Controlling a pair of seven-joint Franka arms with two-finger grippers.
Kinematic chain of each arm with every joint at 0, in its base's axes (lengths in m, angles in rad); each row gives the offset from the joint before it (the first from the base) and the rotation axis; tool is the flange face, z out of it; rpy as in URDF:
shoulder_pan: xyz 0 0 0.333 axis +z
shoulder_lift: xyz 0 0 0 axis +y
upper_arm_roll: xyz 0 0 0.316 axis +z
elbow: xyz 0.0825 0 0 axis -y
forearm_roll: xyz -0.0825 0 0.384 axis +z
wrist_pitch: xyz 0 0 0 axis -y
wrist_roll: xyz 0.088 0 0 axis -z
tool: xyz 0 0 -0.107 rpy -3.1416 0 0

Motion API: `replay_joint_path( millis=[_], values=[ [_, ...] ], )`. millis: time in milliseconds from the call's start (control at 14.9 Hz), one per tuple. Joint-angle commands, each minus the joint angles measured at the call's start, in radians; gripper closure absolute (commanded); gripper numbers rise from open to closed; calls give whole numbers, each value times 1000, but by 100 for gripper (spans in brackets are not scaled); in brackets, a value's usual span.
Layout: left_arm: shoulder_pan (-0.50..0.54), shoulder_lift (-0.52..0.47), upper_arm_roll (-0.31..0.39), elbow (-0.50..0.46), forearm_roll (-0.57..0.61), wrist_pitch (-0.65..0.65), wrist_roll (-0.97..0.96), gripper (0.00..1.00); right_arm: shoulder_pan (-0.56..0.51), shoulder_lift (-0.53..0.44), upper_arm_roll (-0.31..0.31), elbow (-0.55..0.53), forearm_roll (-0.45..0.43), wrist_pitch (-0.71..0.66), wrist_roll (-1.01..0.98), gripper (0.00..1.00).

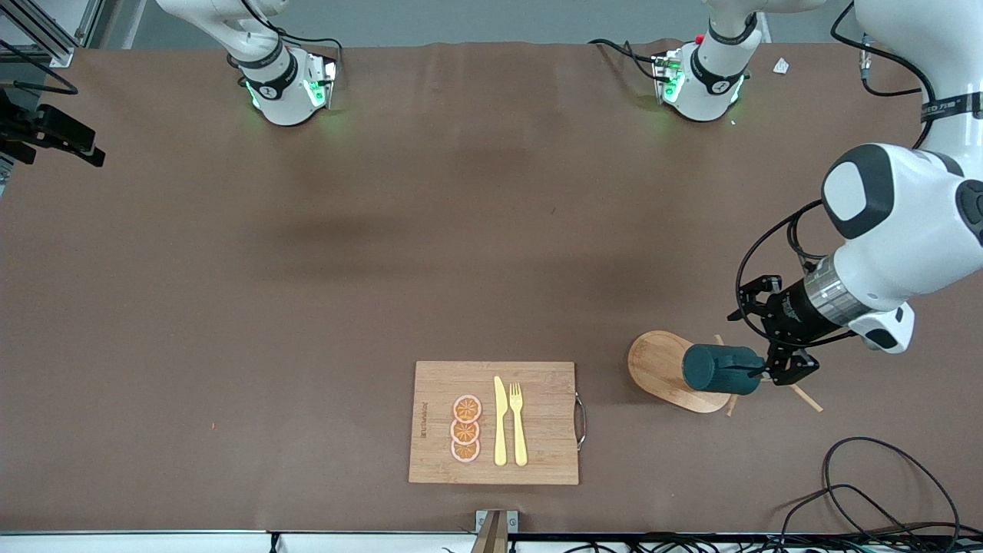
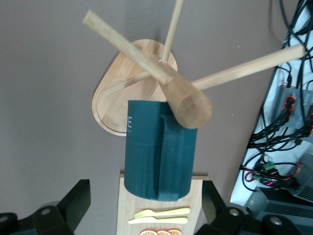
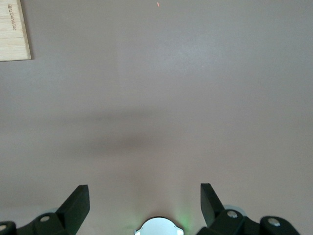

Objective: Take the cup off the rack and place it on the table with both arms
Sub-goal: 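Lower the left gripper onto the teal mug's rim beside the rack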

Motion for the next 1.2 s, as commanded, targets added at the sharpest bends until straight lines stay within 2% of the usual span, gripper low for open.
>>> replay_joint_path(
  millis=[0, 535, 1138],
  values=[
    [-9, 17, 2, 3, -6, 18, 9, 0, 8, -25, -3, -21, 0, 1, 0, 0],
    [-6, 55, 1, 3, -15, 88, 24, 0, 7, -23, -3, -22, 0, 1, 0, 0],
    [-2, 81, -1, 7, -37, 108, 36, 0, 8, -23, -3, -22, 0, 3, 0, 0]
  ],
)
